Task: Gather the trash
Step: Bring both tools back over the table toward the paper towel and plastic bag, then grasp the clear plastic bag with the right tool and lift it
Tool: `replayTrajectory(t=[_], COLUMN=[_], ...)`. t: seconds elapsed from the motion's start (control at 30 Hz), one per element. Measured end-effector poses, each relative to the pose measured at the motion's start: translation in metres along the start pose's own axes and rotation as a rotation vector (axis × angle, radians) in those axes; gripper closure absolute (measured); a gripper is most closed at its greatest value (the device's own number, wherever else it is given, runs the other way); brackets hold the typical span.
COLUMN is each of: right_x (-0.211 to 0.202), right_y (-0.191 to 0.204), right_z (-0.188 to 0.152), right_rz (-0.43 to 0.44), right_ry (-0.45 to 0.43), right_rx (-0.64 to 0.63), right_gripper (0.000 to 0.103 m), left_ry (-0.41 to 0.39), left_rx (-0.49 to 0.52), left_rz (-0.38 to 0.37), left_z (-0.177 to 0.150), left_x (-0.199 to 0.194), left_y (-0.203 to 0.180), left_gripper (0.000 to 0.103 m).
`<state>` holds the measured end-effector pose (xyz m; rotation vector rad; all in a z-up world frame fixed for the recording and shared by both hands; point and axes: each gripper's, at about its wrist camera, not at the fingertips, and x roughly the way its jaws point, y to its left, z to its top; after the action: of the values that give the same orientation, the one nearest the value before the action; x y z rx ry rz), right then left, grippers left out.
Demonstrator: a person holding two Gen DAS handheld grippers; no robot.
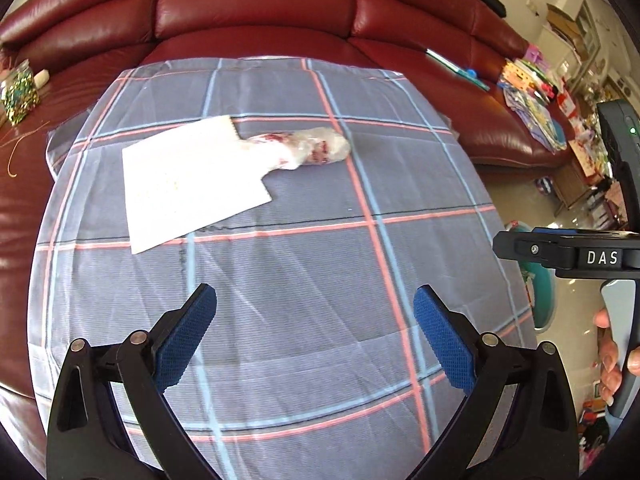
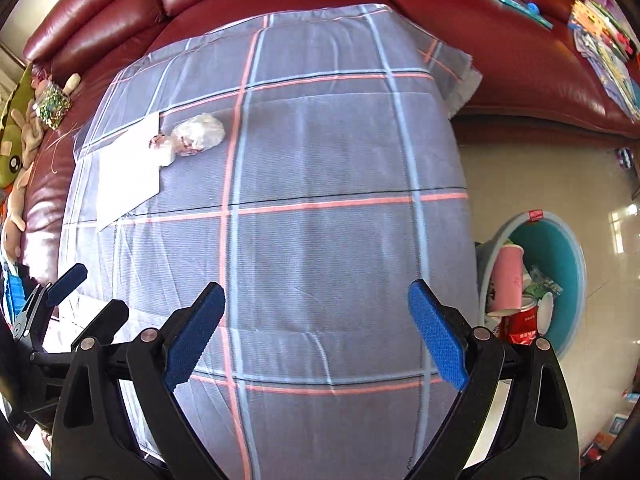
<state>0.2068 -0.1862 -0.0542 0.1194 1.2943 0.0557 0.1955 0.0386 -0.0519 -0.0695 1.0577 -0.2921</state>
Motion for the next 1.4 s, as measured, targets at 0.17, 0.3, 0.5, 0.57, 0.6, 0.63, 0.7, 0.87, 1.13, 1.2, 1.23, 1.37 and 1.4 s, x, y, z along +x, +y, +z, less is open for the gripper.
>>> replayTrajectory(t=[0.17,0.3,0.5,0.57,0.6,0.63,0.7,0.87,1.13,1.2,1.23,1.37,1.4], right_x=[0.018,0.029,0.044,0.05,0.054,0.059,0.07,0.1,0.112,0.109,0.106,0.097,0.096], right_y=[0.04,0.066,0.097,0.108,0.114,0.119,0.13,0.138,0.132,0.132,0.131,0.113,0.106], right_z=[0.019,0.035,0.069,0.082,0.088,0.095,0.105,0.123,0.13,0.127,0.127,0.129,0.129], right_rz=[0.005,0.009,0.02,0.027,0.033,0.037,0.044,0.023,0.063,0.061,0.065,0.095,0.094], right_ry=[0.028,0.033,0.025,0.024,0.03,0.04,0.063,0.107,0.071,0.048,0.037,0.042,0.037], right_rx=[-0.056,-0.099,-0.158,-0.191,-0.207,-0.221,-0.249,-0.257,-0.244,-0.259,-0.261,-0.215,-0.202], right_gripper=[0.014,0.014,0.014,0.014,0.014,0.014,0.014,0.014,0.017,0.029,0.043,0.092,0.093], left_ry=[0.008,0.015,0.032,0.034,0.036,0.039,0.044,0.057,0.081,0.085,0.085,0.093,0.095], left_rx=[-0.057,-0.097,-0.135,-0.139,-0.14,-0.142,-0.146,-0.152,-0.166,-0.172,-0.172,-0.158,-0.151], left_rz=[0.036,0.061,0.083,0.086,0.086,0.087,0.088,0.093,0.072,0.061,0.059,0.069,0.075], left_z=[0.001,0.003,0.01,0.013,0.015,0.018,0.022,0.027,0.037,0.042,0.044,0.055,0.058], left_x=[0.001,0.005,0.016,0.02,0.023,0.025,0.031,0.041,0.057,0.061,0.062,0.071,0.074], left_y=[0.045,0.073,0.104,0.109,0.111,0.113,0.116,0.122,0.127,0.127,0.126,0.118,0.116], left_gripper=[0.004,0.004,0.004,0.004,0.004,0.004,0.004,0.004,0.004,0.004,0.004,0.004,0.004])
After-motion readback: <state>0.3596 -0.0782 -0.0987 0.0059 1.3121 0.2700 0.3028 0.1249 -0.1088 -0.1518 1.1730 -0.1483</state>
